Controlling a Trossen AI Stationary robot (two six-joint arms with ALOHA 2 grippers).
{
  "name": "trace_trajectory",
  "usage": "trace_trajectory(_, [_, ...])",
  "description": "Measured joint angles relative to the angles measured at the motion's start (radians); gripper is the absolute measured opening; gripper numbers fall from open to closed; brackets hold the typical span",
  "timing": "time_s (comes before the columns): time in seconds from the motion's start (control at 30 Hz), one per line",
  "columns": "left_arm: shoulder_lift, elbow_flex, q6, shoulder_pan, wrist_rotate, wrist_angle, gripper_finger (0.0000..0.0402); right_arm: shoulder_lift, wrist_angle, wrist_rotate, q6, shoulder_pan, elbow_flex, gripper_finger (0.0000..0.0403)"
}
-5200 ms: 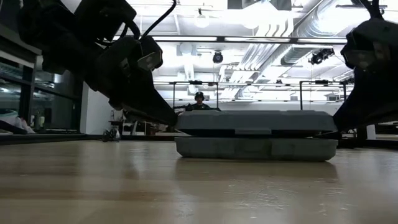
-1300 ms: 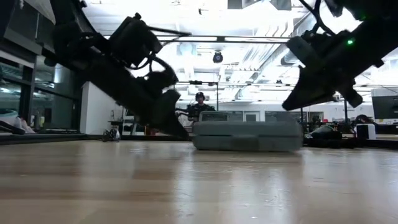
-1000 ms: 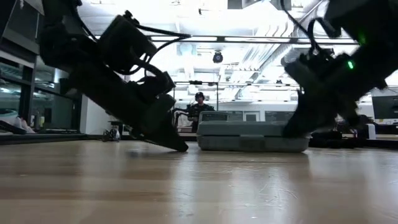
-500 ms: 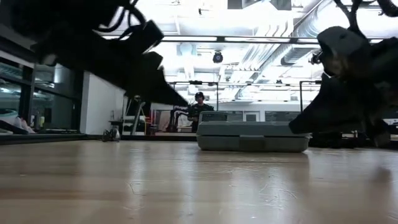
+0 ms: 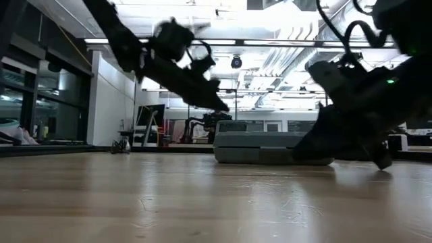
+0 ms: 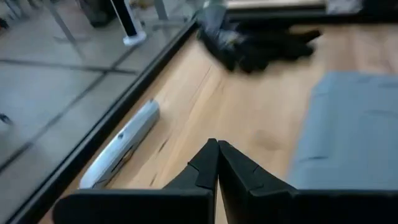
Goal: Prefit tool cases
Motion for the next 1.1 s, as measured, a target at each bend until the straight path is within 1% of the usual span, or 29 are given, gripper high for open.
trace_trajectory(0.1, [0.077, 0.065, -0.003, 0.055, 0.079, -0.031, 0.0001, 0.002, 0.025, -0.009, -0.031, -0.023, -0.002, 0.0000])
trace_trajectory(0.27, [0.237, 0.172, -0.019, 0.085, 0.172, -0.137, 0.0000, 0.003, 0.046, -0.046, -0.071, -0.052, -0.002, 0.0000])
trace_trajectory(0.3, [0.264, 0.191, -0.015, 0.082, 0.174, -0.156, 0.0000, 0.003, 0.046, -0.047, -0.071, -0.055, -0.002, 0.0000])
trace_trajectory(0.33, [0.271, 0.200, -0.005, 0.068, 0.133, -0.177, 0.0000, 0.003, 0.043, -0.049, -0.071, -0.056, -0.002, 0.0000])
trace_trajectory(0.37, [0.266, 0.207, 0.001, 0.053, 0.098, -0.203, 0.0000, 0.003, 0.041, -0.051, -0.072, -0.059, -0.002, 0.0000])
trace_trajectory(0.4, [0.262, 0.219, 0.007, 0.040, 0.107, -0.217, 0.0000, 0.002, 0.035, -0.056, -0.073, -0.061, -0.002, 0.0000])
trace_trajectory(0.47, [0.247, 0.232, 0.016, 0.018, 0.146, -0.261, 0.0000, 0.002, 0.026, -0.057, -0.078, -0.061, -0.002, 0.0000])
trace_trajectory(0.57, [0.231, 0.229, -0.010, -0.012, 0.200, -0.375, 0.0000, 0.002, 0.013, -0.056, -0.078, -0.060, -0.002, 0.0000])
trace_trajectory(0.67, [0.214, 0.228, -0.039, -0.054, 0.202, -0.467, 0.0000, 0.002, 0.006, -0.056, -0.077, -0.061, -0.002, 0.0000])
trace_trajectory(0.73, [0.212, 0.231, -0.056, -0.087, 0.199, -0.491, 0.0000, 0.002, 0.004, -0.060, -0.079, -0.060, -0.002, 0.0000])
trace_trajectory(0.83, [0.210, 0.232, -0.062, -0.136, 0.165, -0.529, 0.0000, 0.002, 0.004, -0.061, -0.074, -0.046, -0.002, 0.0000])
trace_trajectory(0.97, [0.210, 0.233, -0.087, -0.197, 0.132, -0.576, 0.0000, 0.002, 0.003, -0.053, -0.028, 0.003, -0.003, 0.0000])
trace_trajectory(1.03, [0.210, 0.233, -0.105, -0.218, 0.126, -0.595, 0.0000, 0.002, 0.005, -0.023, 0.029, 0.053, -0.002, 0.0000])
trace_trajectory(1.1, [0.210, 0.233, -0.124, -0.241, 0.129, -0.613, 0.0000, 0.002, 0.005, 0.029, 0.110, 0.118, -0.002, 0.0000])
